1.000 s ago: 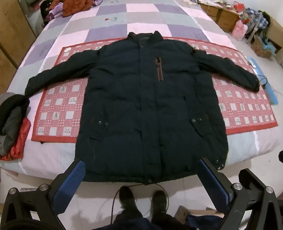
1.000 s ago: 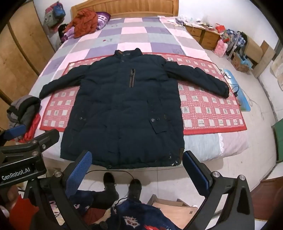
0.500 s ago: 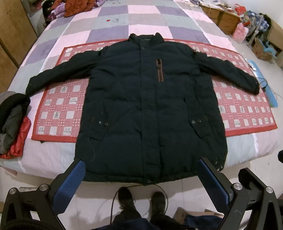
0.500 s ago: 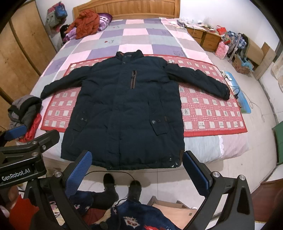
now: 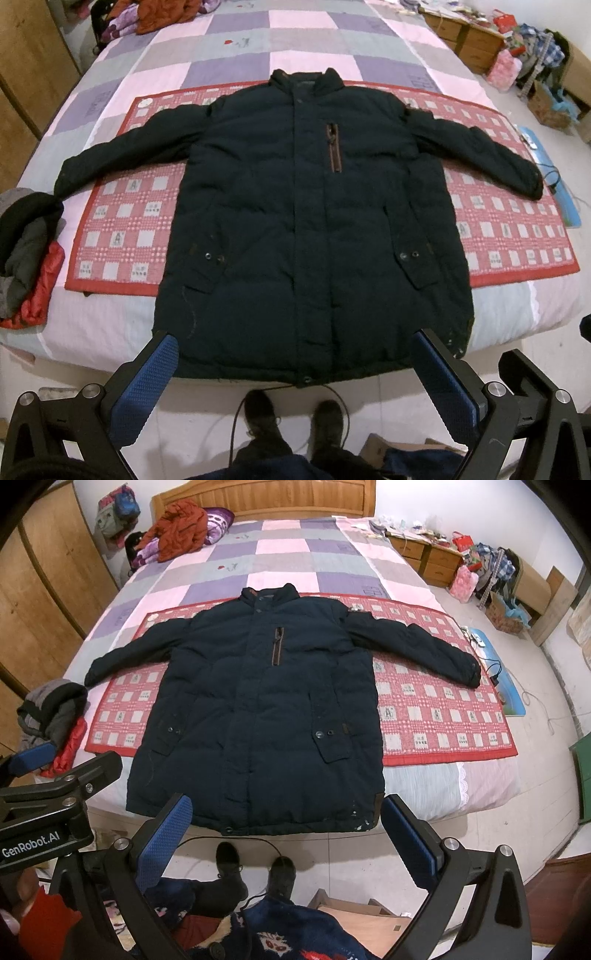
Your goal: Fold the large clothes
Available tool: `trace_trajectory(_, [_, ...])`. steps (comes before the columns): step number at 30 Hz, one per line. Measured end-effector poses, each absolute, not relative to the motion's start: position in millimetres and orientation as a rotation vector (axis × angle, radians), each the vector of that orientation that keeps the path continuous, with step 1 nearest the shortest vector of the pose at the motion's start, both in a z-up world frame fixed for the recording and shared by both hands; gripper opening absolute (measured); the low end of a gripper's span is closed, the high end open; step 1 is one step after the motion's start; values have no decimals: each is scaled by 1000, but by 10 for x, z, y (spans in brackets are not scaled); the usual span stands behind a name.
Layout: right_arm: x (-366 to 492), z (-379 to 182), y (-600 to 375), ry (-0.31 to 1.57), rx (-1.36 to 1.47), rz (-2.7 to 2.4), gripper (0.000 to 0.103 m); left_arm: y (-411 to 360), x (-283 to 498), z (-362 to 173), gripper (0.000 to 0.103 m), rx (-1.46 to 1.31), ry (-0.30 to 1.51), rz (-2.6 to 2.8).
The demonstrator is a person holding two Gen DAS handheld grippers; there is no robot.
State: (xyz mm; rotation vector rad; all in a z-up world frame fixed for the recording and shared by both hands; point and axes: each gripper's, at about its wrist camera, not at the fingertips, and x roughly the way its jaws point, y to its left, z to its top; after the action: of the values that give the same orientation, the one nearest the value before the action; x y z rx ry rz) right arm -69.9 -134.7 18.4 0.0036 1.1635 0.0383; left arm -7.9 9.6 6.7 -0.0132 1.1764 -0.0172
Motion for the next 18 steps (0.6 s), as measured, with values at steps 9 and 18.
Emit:
trace_trajectory(9, [-693, 173, -1387, 1163, 5, 40, 103, 98, -74, 62, 103, -12, 1177, -18])
trace_trajectory(18, [-673, 176, -1428, 1163, 7, 42, 103, 101, -72, 62, 103, -12, 1177, -18])
